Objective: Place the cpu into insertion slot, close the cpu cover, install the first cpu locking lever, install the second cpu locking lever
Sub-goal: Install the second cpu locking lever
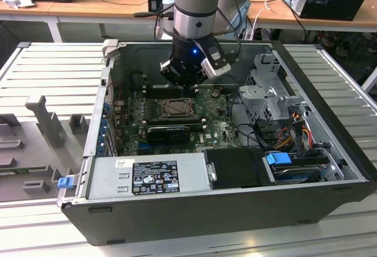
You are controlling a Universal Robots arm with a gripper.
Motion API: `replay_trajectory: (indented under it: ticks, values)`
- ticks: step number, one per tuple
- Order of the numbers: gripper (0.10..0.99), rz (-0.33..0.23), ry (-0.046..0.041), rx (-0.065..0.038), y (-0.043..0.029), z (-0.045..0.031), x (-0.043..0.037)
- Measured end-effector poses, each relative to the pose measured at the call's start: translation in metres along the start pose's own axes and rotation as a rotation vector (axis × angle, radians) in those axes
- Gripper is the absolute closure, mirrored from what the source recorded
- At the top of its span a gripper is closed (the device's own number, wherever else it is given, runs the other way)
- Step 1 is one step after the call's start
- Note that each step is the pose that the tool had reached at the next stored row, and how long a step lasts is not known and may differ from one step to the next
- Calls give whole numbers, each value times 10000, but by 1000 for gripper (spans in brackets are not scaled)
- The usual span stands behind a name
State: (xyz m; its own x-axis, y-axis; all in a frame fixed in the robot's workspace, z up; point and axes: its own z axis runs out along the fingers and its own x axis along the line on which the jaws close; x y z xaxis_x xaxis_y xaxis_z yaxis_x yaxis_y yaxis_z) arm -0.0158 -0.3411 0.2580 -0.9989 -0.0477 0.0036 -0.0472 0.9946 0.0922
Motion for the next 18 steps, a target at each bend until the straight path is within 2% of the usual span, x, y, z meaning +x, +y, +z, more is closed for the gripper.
replay_trajectory:
  ticks: [6, 10, 12, 14, 15, 16, 18]
  values:
    - [980, 0, 0, 0, -83, -8, 4]
    - [980, 1, 1, -25, -175, -16, 9]
    - [980, 3, 32, -163, -202, -17, 5]
    - [980, 2, 34, -507, -220, -16, 6]
    - [980, 0, 32, -725, -233, -15, 6]
    - [980, 0, 38, -786, -250, -4, 7]
    - [980, 2, 49, -786, -291, 44, 8]
